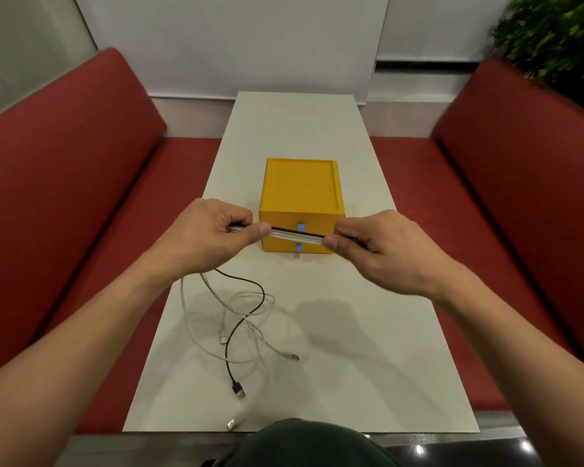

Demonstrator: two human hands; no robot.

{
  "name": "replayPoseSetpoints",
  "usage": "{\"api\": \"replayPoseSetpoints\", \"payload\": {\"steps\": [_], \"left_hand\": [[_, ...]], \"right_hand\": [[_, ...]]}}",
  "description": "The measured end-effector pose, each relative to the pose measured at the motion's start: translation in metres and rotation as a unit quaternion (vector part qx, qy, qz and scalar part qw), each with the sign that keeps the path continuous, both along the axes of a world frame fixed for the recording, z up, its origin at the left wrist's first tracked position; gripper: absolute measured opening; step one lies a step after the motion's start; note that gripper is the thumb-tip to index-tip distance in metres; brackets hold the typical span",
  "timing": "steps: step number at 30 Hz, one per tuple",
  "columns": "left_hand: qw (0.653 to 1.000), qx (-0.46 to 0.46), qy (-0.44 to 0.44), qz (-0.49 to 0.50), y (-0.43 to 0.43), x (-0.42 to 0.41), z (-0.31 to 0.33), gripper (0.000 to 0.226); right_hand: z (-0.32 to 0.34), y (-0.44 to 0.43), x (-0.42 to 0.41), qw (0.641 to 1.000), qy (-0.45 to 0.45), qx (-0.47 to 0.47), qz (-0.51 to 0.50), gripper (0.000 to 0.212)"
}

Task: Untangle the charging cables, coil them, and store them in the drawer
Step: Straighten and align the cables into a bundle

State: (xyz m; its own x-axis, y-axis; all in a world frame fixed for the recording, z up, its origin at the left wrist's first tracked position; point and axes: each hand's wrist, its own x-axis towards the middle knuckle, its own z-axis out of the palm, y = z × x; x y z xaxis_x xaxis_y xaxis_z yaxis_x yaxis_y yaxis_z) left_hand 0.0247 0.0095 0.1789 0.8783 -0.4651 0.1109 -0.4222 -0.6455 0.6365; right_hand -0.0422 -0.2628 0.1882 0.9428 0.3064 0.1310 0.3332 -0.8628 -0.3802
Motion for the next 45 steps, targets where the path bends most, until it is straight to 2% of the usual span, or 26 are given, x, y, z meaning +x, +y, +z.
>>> {"api": "replayPoseSetpoints", "payload": {"steps": [5,8,10,12,14,18,23,28,31,33,35,37,38,40,42,44,45], "left_hand": [[1.0,0.003,0.001,-0.01,-0.005,0.001,0.001,0.049],[1.0,-0.019,-0.016,-0.008,-0.006,0.001,0.009,0.05],[0.998,-0.057,0.004,-0.015,-0.005,0.0,0.015,0.053],[0.991,-0.12,0.055,-0.033,-0.007,-0.005,0.021,0.052],[0.982,-0.165,0.079,-0.039,-0.012,-0.012,0.026,0.05],[0.971,-0.221,0.093,-0.019,-0.019,-0.022,0.029,0.055],[0.971,-0.215,0.1,-0.025,-0.019,-0.028,0.028,0.058],[0.974,-0.208,0.085,-0.025,-0.022,-0.039,0.022,0.059],[0.977,-0.192,0.091,-0.022,-0.013,-0.036,0.018,0.056],[0.983,-0.173,0.066,-0.005,-0.004,-0.027,0.01,0.055],[0.989,-0.143,0.044,0.024,0.006,-0.014,0.0,0.057],[0.991,-0.115,0.054,0.031,0.015,-0.004,-0.005,0.057],[0.992,-0.102,0.068,0.02,0.019,-0.002,-0.007,0.056],[0.995,-0.05,0.09,-0.011,0.024,0.003,-0.007,0.055],[0.994,0.04,0.101,-0.016,0.023,0.003,-0.005,0.055],[0.989,0.125,0.082,-0.015,0.014,0.0,0.001,0.055],[0.988,0.138,0.064,-0.026,0.006,-0.004,0.006,0.055]], "right_hand": [[0.021,0.02,-0.022,0.987,0.028,0.136,0.075,0.045],[0.023,0.014,-0.015,0.969,0.045,0.243,0.009,0.046],[0.022,0.009,-0.006,0.962,0.027,0.269,-0.048,0.057],[0.019,0.009,0.003,0.97,-0.02,0.215,-0.109,0.071],[0.015,0.01,0.008,0.971,-0.102,0.13,-0.173,0.074],[0.009,0.012,0.015,0.946,-0.22,0.063,-0.23,0.055],[0.001,0.018,0.022,0.939,-0.231,0.022,-0.255,0.05],[-0.009,0.031,0.038,0.936,-0.246,0.002,-0.253,0.053],[-0.014,0.031,0.04,0.941,-0.216,-0.011,-0.26,0.055],[-0.014,0.027,0.036,0.958,-0.175,0.021,-0.227,0.058],[-0.008,0.022,0.026,0.983,-0.063,0.128,-0.119,0.059],[0.002,0.016,0.015,0.976,0.08,0.2,-0.02,0.049],[0.005,0.014,0.011,0.971,0.123,0.206,0.014,0.042],[0.004,0.01,0.01,0.974,0.131,0.181,0.044,0.032],[0.001,0.008,0.012,0.983,0.104,0.146,0.047,0.029],[0.0,0.008,0.014,0.987,0.092,0.124,0.044,0.029],[0.0,0.009,0.014,0.988,0.09,0.114,0.042,0.03]]}}
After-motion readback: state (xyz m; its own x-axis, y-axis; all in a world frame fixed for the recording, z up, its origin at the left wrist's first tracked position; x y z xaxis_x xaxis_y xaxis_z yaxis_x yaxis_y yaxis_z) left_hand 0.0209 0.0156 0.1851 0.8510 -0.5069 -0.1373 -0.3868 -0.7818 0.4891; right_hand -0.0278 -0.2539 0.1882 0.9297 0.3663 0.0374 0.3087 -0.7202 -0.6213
